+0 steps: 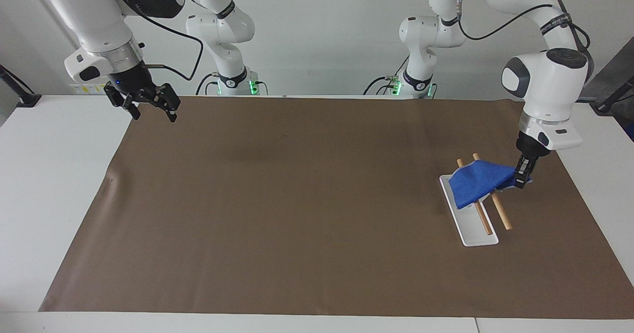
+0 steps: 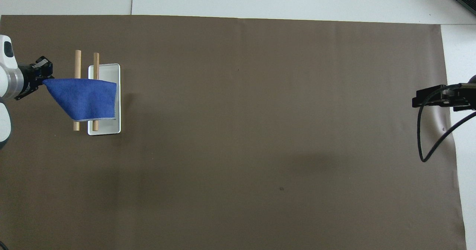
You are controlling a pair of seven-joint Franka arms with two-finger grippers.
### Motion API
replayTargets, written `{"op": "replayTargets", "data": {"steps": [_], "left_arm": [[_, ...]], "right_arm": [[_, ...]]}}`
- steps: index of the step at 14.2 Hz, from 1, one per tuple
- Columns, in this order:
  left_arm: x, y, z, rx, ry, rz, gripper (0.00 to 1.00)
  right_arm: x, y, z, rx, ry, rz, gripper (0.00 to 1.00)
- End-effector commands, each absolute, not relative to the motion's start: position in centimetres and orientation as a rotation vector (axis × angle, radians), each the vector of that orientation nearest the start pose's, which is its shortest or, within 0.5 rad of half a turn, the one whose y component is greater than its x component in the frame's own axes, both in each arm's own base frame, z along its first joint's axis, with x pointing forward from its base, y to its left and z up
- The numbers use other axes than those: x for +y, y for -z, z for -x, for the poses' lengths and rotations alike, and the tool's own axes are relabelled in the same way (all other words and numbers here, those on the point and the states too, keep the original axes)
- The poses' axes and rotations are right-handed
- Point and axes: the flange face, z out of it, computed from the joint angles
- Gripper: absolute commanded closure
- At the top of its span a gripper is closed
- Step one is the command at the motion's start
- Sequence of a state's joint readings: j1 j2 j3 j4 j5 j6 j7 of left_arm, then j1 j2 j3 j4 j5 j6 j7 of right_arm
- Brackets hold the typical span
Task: Right arm passes towel to left arm to hang
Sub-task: 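Release the towel and raise the left gripper off the dowels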
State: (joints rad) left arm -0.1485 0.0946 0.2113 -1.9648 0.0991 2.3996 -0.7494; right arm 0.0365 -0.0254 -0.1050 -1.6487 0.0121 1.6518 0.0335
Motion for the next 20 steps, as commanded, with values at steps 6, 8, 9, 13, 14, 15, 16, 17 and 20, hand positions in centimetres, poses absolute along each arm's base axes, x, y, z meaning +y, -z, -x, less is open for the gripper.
{"op": "replayTargets", "data": {"steps": [6,8,9,13,14,15,16,17,20], "left_arm": [[4.4,-45.2,-61.4,-1.079,0.605,2.898,1.0],[4.5,-45.1,-61.4,-1.084,0.593,2.896,1.0],[4.5,-45.1,-61.4,-1.082,0.593,2.896,1.0],[4.6,-45.6,-61.6,-1.085,0.612,2.895,0.54],[4.7,-45.7,-61.7,-1.087,0.619,2.894,0.44],[4.8,-45.7,-61.8,-1.088,0.621,2.892,0.37],[5.3,-45.8,-61.9,-1.1,0.625,2.884,0.35],[5.9,-46.0,-62.1,-1.115,0.63,2.874,0.34],[6.0,-46.5,-62.4,-1.123,0.637,2.873,0.34]], "right_arm": [[-3.8,-61.1,-54.5,0.137,0.046,3.13,0.0],[-3.8,-61.0,-54.6,0.137,0.046,3.13,0.0],[-3.8,-61.0,-54.6,0.137,0.046,3.129,0.0],[-3.8,-61.2,-54.6,0.135,0.051,3.124,0.0],[-3.8,-61.1,-54.6,0.138,0.048,3.124,0.0],[-3.8,-61.1,-54.6,0.138,0.048,3.122,0.0],[-3.8,-61.2,-54.5,0.138,0.048,3.122,0.0],[-3.8,-61.1,-54.6,0.138,0.044,3.122,0.0],[-3.8,-61.1,-54.5,0.138,0.043,3.122,0.0]]}}
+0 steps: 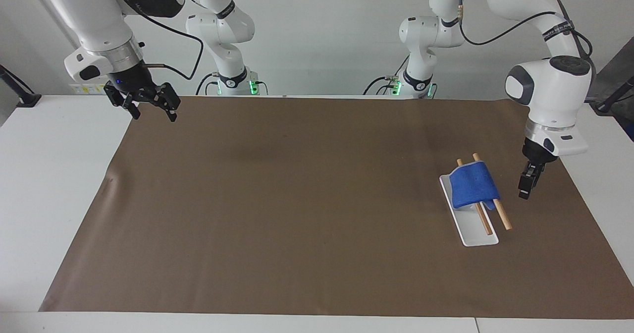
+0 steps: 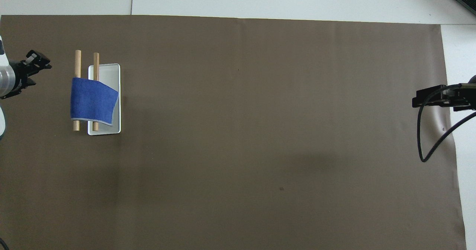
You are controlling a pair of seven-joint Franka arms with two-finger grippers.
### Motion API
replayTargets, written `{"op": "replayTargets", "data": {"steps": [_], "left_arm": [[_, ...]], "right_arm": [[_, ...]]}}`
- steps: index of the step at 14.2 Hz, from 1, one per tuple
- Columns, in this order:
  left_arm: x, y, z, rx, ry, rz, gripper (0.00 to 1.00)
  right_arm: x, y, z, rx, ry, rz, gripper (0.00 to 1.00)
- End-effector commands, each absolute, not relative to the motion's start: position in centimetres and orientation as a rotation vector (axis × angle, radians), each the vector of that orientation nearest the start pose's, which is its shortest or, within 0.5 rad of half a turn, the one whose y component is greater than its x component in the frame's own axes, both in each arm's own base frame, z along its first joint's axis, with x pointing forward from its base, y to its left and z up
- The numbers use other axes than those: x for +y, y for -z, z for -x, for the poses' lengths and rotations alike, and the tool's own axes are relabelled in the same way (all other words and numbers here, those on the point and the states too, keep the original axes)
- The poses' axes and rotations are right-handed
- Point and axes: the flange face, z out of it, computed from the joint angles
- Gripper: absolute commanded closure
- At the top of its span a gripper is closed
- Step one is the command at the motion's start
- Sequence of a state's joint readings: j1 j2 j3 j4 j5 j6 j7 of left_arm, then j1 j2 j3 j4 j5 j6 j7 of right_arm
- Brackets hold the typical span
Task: Right arm passes towel to left arm to hang
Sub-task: 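Release the towel and raise the left gripper off the dowels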
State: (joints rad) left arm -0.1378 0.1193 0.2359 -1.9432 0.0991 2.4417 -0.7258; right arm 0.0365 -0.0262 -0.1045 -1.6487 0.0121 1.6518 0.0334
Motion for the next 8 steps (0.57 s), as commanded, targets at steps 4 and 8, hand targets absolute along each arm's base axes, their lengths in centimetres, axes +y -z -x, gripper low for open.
{"op": "replayTargets", "data": {"steps": [4,8], "left_arm": [[5.9,-48.4,-64.0,-1.194,0.542,2.885,0.34],[4.9,-50.4,-64.7,-1.002,0.372,2.918,0.34]], "right_arm": [[-3.8,-61.1,-54.6,0.138,0.041,3.122,0.0],[-3.7,-61.1,-54.5,0.138,0.041,3.121,0.0]]}}
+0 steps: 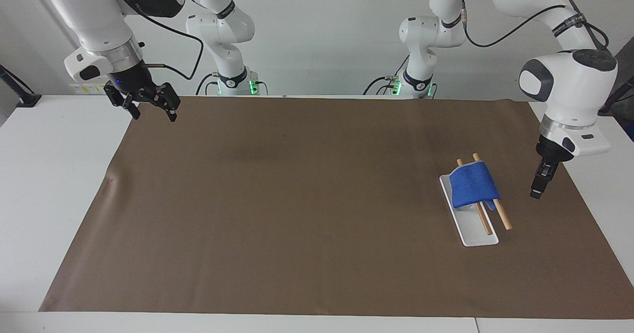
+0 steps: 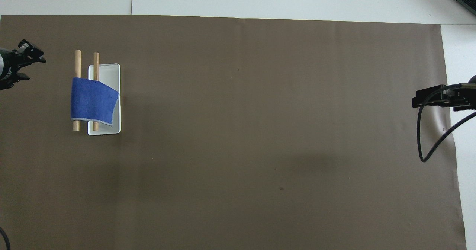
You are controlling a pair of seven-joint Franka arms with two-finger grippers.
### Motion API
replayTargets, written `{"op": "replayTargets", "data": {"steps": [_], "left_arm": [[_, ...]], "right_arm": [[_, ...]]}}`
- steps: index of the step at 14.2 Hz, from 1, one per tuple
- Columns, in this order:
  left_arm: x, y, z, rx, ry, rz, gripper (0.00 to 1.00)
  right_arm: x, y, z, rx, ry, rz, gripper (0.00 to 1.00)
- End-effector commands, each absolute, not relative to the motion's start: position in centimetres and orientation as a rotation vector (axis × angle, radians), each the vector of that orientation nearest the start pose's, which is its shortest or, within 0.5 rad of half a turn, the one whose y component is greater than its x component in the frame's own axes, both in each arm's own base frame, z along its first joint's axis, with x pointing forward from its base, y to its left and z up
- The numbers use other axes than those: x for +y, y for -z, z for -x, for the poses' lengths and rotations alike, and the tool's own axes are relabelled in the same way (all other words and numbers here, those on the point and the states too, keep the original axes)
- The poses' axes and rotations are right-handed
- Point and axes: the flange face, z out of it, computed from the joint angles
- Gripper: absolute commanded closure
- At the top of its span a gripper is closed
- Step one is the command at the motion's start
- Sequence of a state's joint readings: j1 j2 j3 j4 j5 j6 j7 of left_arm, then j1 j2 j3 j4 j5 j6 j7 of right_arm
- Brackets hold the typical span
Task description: Right arm passes towel to left arm to hang
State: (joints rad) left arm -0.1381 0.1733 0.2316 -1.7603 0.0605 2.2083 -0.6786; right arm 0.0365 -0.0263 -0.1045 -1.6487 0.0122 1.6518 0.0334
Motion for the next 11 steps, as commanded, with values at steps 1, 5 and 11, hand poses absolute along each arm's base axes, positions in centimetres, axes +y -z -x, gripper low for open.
{"op": "replayTargets", "data": {"steps": [1,5,11], "left_arm": [[4.7,-51.1,-64.8,-0.925,0.319,2.934,0.34],[2.5,-53.4,-64.2,-0.728,0.169,2.984,0.34],[-1.0,-57.0,-62.1,-0.493,-0.046,3.027,0.35]], "right_arm": [[-3.7,-61.1,-54.6,0.138,0.041,3.121,0.0],[-3.7,-61.1,-54.6,0.138,0.041,3.121,0.0],[-3.7,-61.1,-54.5,0.135,0.041,3.121,0.0]]}}
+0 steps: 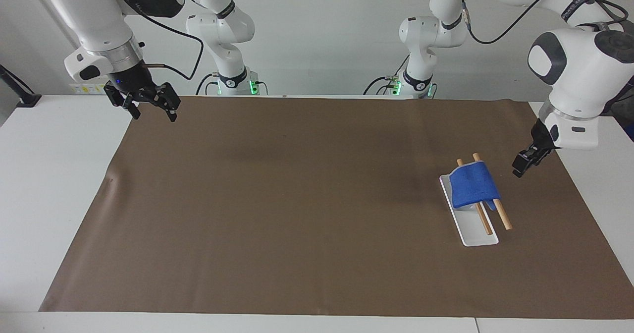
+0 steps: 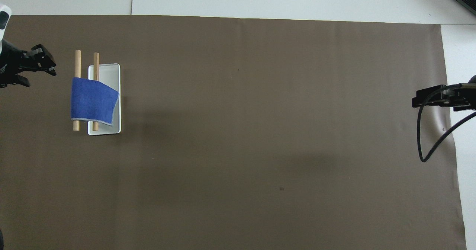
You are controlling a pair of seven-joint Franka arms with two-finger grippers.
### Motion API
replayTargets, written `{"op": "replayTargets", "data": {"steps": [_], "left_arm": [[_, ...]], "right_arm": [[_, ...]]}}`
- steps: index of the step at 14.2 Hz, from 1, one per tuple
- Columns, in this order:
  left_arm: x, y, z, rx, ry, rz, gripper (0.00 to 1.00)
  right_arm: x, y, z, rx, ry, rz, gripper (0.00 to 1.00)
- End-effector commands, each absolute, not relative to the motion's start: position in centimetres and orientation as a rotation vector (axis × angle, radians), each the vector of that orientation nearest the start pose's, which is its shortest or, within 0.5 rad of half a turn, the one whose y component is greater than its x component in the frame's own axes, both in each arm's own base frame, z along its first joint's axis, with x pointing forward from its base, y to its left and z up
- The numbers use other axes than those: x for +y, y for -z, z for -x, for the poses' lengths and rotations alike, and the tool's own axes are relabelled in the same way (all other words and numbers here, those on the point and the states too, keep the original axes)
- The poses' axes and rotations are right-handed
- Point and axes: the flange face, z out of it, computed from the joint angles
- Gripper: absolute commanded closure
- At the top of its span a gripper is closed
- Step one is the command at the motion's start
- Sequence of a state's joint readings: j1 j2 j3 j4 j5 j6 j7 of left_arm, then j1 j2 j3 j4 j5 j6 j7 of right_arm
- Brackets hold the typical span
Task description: Right arm passes towel to left arm to hang
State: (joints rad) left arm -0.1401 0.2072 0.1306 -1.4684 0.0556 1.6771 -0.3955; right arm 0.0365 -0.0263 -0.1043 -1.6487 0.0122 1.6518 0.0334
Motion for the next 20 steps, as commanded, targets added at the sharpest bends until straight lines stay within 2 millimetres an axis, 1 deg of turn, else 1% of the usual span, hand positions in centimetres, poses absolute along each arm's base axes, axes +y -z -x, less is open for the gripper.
{"op": "replayTargets", "data": {"steps": [1,4,5,7,8,9,10,11,12,14,16,17,20], "left_arm": [[-1.1,-58.0,-61.4,-0.472,-0.053,3.034,0.35],[-2.6,-60.8,-59.5,-0.395,-0.103,3.049,0.34],[-2.7,-61.7,-58.7,-0.383,-0.12,3.05,0.34],[-3.2,-63.9,-57.4,-0.348,-0.081,3.065,0.32],[-3.6,-64.6,-57.0,-0.339,-0.064,3.076,0.29],[-4.2,-64.8,-56.7,-0.323,-0.06,3.088,0.25],[-4.8,-65.0,-56.7,-0.304,-0.051,3.093,0.18],[-4.9,-65.5,-56.5,-0.299,-0.021,3.098,0.07],[-5.0,-65.5,-56.6,-0.292,-0.005,3.103,0.0],[-5.1,-65.5,-56.6,-0.268,0.0,3.106,0.0],[-5.3,-65.4,-56.4,-0.128,-0.007,3.115,0.0],[-5.2,-65.2,-56.3,-0.089,-0.012,3.116,0.0],[-5.2,-65.3,-56.4,-0.089,0.009,3.118,0.0]], "right_arm": [[-3.7,-61.0,-54.5,0.138,0.039,3.121,0.0],[-3.7,-61.1,-54.5,0.138,0.041,3.121,0.0],[-3.7,-61.1,-54.5,0.138,0.041,3.121,0.0],[-3.8,-61.1,-54.5,0.138,0.043,3.121,0.0],[-3.8,-61.1,-54.5,0.138,0.043,3.121,0.0],[-3.8,-61.1,-54.5,0.138,0.043,3.121,0.0],[-3.8,-61.1,-54.5,0.138,0.043,3.121,0.0],[-3.7,-61.1,-54.6,0.138,0.041,3.121,0.0],[-3.7,-61.1,-54.5,0.138,0.041,3.121,0.0],[-3.8,-61.1,-54.5,0.138,0.043,3.121,0.0],[-3.8,-61.1,-54.5,0.138,0.043,3.121,0.0],[-3.7,-61.1,-54.6,0.138,0.041,3.121,0.0],[-3.7,-61.1,-54.6,0.138,0.041,3.121,0.0]]}}
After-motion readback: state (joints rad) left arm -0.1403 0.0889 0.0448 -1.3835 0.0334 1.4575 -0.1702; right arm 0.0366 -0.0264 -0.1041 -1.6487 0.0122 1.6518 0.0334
